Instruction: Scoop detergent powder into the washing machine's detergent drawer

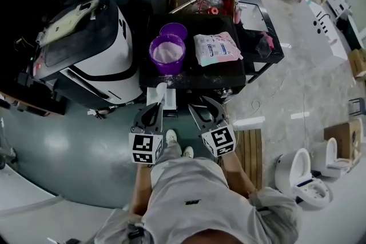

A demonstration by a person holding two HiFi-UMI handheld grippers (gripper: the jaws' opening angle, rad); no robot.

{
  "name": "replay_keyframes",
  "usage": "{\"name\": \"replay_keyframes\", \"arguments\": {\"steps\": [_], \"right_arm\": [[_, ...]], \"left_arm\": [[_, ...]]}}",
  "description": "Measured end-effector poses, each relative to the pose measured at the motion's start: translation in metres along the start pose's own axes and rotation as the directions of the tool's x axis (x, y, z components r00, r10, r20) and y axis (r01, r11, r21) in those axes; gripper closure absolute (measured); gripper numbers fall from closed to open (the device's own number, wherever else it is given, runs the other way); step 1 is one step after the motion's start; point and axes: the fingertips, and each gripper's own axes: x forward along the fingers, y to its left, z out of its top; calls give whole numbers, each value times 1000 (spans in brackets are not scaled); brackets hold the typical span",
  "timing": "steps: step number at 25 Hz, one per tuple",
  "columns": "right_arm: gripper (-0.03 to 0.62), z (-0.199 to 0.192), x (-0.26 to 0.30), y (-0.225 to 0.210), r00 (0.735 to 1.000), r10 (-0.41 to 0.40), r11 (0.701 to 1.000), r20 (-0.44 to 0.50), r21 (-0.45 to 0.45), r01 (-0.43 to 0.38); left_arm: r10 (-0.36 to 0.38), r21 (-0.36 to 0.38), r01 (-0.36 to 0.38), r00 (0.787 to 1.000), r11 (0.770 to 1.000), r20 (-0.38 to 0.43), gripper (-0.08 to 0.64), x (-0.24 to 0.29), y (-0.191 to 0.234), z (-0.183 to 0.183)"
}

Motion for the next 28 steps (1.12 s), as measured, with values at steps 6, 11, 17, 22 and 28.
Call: {"name": "replay_keyframes", "arguments": {"steps": [6, 11, 17, 22, 28], "right_arm": [[423, 7, 33, -15, 1000, -26, 1000, -6, -1, 26], [423, 11, 63, -22, 999, -41, 999, -20, 1, 41], [425, 13, 95, -26, 997, -57, 998, -44, 2, 57], [425, 16, 120, -27, 995, -79, 997, -61, -2, 79], [423, 20, 144, -30, 989, -119, 993, -83, -7, 119]], "left_arm": [[-24, -3, 24, 1000, 1000, 3, 544, 30, 27, 7], [-42, -9, 42, 999, 999, -2, 543, 52, 51, 11], [-70, -25, 70, 997, 997, -19, 545, 73, 77, 8], [-104, -37, 103, 994, 994, -26, 545, 88, 98, 8], [-143, -48, 142, 989, 989, -32, 545, 106, 122, 6]]}}
